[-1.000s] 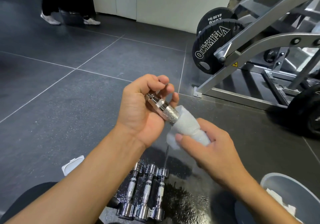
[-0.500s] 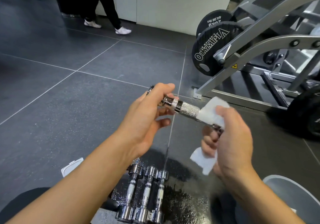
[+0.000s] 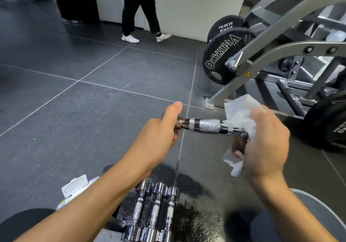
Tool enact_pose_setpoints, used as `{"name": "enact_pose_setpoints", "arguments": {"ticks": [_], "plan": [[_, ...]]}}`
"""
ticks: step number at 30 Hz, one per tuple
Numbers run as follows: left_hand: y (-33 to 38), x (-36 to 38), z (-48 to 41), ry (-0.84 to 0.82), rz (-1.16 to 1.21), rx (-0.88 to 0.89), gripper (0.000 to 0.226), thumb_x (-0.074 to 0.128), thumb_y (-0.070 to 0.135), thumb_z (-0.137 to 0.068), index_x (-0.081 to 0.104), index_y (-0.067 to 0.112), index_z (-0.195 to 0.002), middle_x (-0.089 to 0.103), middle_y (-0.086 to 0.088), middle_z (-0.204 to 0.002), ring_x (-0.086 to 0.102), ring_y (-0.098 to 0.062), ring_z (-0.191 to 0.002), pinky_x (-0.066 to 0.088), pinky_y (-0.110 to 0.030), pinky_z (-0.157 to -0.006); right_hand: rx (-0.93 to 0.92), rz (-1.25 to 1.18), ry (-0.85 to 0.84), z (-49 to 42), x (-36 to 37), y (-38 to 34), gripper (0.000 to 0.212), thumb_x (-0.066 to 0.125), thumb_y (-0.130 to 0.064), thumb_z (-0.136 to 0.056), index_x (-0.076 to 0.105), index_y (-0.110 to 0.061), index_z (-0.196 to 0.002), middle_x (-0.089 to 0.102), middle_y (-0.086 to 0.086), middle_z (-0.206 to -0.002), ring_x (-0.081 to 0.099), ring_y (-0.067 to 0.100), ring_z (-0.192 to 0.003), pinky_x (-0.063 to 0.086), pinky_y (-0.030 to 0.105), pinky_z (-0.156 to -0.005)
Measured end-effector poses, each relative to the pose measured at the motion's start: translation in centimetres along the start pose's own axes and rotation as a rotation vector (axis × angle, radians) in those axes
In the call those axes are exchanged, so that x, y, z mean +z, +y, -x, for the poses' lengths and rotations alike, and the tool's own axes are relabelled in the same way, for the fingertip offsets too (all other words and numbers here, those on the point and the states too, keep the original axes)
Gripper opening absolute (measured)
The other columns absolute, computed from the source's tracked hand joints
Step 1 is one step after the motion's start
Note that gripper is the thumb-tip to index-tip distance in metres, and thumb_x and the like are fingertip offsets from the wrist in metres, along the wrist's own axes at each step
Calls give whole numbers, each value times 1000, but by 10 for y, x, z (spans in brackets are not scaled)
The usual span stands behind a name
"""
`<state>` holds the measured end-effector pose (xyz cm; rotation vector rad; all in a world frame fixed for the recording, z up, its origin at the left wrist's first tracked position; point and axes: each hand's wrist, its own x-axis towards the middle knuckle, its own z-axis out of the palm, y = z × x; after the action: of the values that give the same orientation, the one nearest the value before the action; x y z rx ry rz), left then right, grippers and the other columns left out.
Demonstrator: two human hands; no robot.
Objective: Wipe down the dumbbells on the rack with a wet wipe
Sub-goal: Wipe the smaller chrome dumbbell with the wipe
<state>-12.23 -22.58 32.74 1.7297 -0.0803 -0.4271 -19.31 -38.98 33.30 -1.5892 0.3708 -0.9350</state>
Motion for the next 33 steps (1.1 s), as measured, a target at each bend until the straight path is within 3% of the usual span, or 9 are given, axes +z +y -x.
{"name": "enact_pose_setpoints", "arguments": {"ticks": [5,9,11,15,18,23,27,29,33], "plan": [[-13,3,5,143,-193,415,65,36,73,-98,34,16,-67,34,10,-54,30,-12,-53,29,-37,-56,501,-310,13,-11,1,6,32,53,-24,-92,39,-14,-65,26,5,-54,17,17,-47,16,21,-44],[-21,1,5,15,-286,559,64,35,86,-87,40,22,-84,36,11,-60,33,-7,-55,32,-27,-53,487,-506,122,-11,7,5,44,53,-19,-93,50,-17,-48,33,6,-50,28,19,-43,27,24,-43],[-23,3,5,-85,-289,501,65,39,90,-84,40,25,-88,38,13,-60,34,-6,-54,32,-25,-52,463,-554,178,-17,6,4,49,53,-17,-94,54,-23,-45,42,3,-53,37,20,-46,35,26,-47],[-15,15,10,-294,156,154,60,55,78,-77,39,21,-91,34,9,-62,24,-10,-50,21,-23,-45,524,-815,89,-29,6,5,24,55,-28,-93,57,-15,-73,50,3,-66,53,18,-58,58,33,-76],[-8,19,10,-433,270,-23,61,57,75,-81,42,18,-98,29,6,-60,17,-10,-48,15,-20,-43,545,-897,50,-32,11,6,46,50,-39,-100,66,-9,-69,59,6,-65,63,21,-62,58,40,-92],[-13,38,17,-534,366,-155,48,54,65,-94,48,17,-96,27,2,-62,15,-10,-47,10,-19,-45,633,-718,-118,-23,28,11,63,46,-66,-99,64,-6,-92,71,11,-75,68,20,-62,52,27,-58],[-12,39,16,-563,406,-160,49,58,65,-93,48,18,-100,28,3,-65,16,-11,-51,10,-21,-45,646,-660,-314,-26,23,12,81,35,-77,-95,68,-4,-111,78,9,-106,70,20,-94,50,35,-84],[-12,36,14,-559,435,-172,52,56,69,-90,46,19,-100,29,3,-67,15,-12,-54,8,-23,-46,631,-712,-351,-29,20,10,72,38,-71,-97,71,-10,-116,74,8,-114,65,21,-94,49,40,-91],[-21,31,11,-583,497,-115,33,39,49,-103,46,16,-103,30,1,-71,17,-12,-57,8,-26,-49,600,-775,-379,-35,17,7,36,54,-45,-95,57,-13,-111,58,8,-88,59,23,-79,53,40,-76]]}}
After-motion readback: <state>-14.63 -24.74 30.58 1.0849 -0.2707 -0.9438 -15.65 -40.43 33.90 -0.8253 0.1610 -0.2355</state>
